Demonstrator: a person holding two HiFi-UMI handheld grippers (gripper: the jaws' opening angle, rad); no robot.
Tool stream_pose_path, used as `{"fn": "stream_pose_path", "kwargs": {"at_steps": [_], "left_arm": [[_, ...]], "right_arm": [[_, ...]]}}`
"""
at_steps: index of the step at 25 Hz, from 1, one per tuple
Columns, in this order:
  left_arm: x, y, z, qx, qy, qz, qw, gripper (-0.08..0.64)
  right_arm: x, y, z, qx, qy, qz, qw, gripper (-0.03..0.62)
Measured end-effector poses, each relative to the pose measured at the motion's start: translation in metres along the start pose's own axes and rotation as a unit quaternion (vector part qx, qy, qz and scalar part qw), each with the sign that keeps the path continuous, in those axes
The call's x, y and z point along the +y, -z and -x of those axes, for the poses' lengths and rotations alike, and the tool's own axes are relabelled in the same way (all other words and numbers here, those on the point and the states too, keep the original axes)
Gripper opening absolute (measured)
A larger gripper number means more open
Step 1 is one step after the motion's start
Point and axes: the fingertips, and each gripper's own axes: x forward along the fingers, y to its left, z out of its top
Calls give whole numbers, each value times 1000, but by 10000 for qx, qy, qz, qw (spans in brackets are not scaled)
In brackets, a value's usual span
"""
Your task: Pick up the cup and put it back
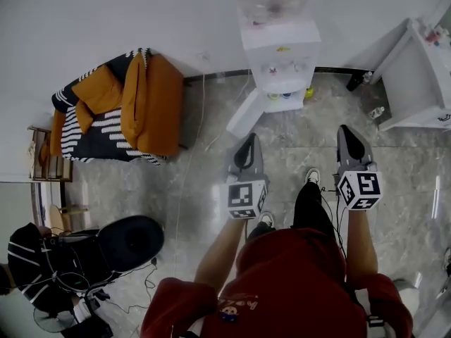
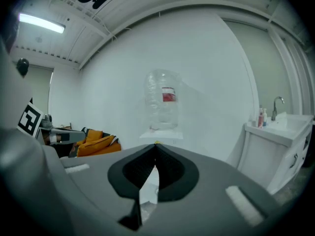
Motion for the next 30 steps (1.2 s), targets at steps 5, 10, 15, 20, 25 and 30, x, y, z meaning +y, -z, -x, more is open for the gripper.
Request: {"fn": "stream_pose_path", "kwargs": {"at_steps": [5, 10, 15, 20, 25, 30], "left_arm": [[-29, -25, -80, 32, -227, 37, 9997, 0], [-84, -23, -125, -109, -517, -102, 9986, 0], [-62, -34, -169, -106, -655, -8, 9978, 0], [-61, -14, -186, -297, -580, 160, 9977, 0], [-16, 13, -213, -240, -347, 34, 9991, 0], [36, 58, -221, -135, -154, 260, 9995, 0]], "right_arm": [[-75, -25, -53, 72, -230, 32, 9997, -2], [-149, -10, -66, 21, -480, 27, 9988, -2], [-157, -19, -123, 142, -621, 4, 9980, -2], [-169, 6, -144, 107, -567, -5, 9983, -2], [-144, 20, -186, 191, -487, 88, 9986, -2], [-98, 57, -217, 312, -337, 271, 9986, -2]]}}
